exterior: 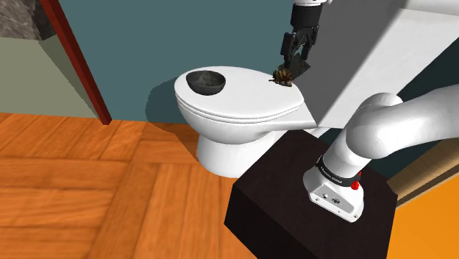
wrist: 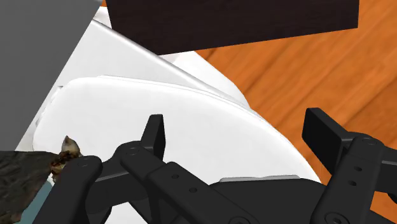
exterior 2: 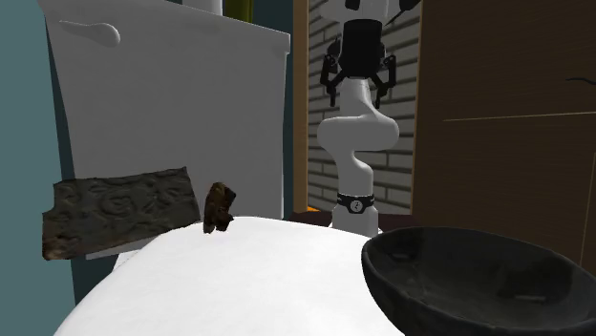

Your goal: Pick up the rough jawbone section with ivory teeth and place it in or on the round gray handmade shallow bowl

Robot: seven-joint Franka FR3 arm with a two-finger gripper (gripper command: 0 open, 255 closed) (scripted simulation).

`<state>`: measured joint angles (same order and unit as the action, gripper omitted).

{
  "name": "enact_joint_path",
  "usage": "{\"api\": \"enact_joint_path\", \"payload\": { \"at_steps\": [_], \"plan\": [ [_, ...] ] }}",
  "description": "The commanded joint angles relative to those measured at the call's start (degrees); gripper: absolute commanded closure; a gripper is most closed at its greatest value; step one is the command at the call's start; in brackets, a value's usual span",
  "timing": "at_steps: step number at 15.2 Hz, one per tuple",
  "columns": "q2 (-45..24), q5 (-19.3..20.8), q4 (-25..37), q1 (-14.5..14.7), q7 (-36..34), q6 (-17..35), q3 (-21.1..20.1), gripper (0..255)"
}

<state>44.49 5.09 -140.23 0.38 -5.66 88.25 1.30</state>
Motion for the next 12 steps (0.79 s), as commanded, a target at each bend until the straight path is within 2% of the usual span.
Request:
{"api": "enact_joint_path", "payload": {
  "at_steps": [1,12],
  "plan": [
    [0.00,0.00,0.00,0.00,0.00,0.00,0.00,0],
    [-11.90,8.32,-1.05,-3.78,14.49,15.44,13.09,0]
  ]
}}
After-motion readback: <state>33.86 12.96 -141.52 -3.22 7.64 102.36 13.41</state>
